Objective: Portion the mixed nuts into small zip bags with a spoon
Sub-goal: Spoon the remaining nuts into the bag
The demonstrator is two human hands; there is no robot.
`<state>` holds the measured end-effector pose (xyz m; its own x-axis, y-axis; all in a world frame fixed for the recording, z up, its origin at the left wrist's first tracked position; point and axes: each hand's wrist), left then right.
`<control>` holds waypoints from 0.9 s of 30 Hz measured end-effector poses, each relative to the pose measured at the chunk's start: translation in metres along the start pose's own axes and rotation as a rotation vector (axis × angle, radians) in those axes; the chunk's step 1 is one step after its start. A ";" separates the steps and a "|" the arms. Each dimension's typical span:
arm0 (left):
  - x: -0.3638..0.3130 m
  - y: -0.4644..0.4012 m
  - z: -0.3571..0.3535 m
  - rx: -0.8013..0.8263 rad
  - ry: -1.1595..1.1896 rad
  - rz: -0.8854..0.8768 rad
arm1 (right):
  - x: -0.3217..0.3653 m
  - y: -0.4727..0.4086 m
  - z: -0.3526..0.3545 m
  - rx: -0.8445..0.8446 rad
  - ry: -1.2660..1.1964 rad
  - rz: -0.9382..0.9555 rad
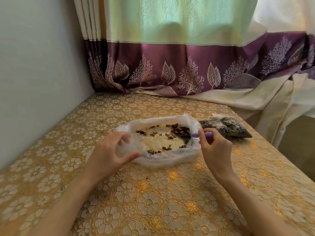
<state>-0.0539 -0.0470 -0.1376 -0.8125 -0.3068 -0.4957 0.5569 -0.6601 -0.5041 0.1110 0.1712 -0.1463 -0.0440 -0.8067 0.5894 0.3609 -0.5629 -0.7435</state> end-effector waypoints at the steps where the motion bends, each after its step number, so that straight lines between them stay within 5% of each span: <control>1: 0.001 0.000 -0.001 0.002 -0.005 0.001 | -0.001 0.001 -0.002 0.004 -0.012 -0.016; 13: 0.001 -0.001 -0.004 0.000 0.017 0.020 | -0.017 0.005 -0.002 -0.028 -0.313 -0.438; 27: 0.005 -0.001 -0.008 0.016 0.288 0.295 | 0.017 -0.004 0.003 -0.030 -0.578 -0.376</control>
<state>-0.0570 -0.0428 -0.1451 -0.5353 -0.2817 -0.7963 0.7542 -0.5840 -0.3003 0.1119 0.1603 -0.1318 0.3455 -0.3351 0.8766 0.3920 -0.7972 -0.4592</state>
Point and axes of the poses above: each hand's wrist, its own y-axis away from the middle knuckle, its own z-axis out of the back of the hand, x = y × z, and after that the axes turned 6 degrees about z, right-handed
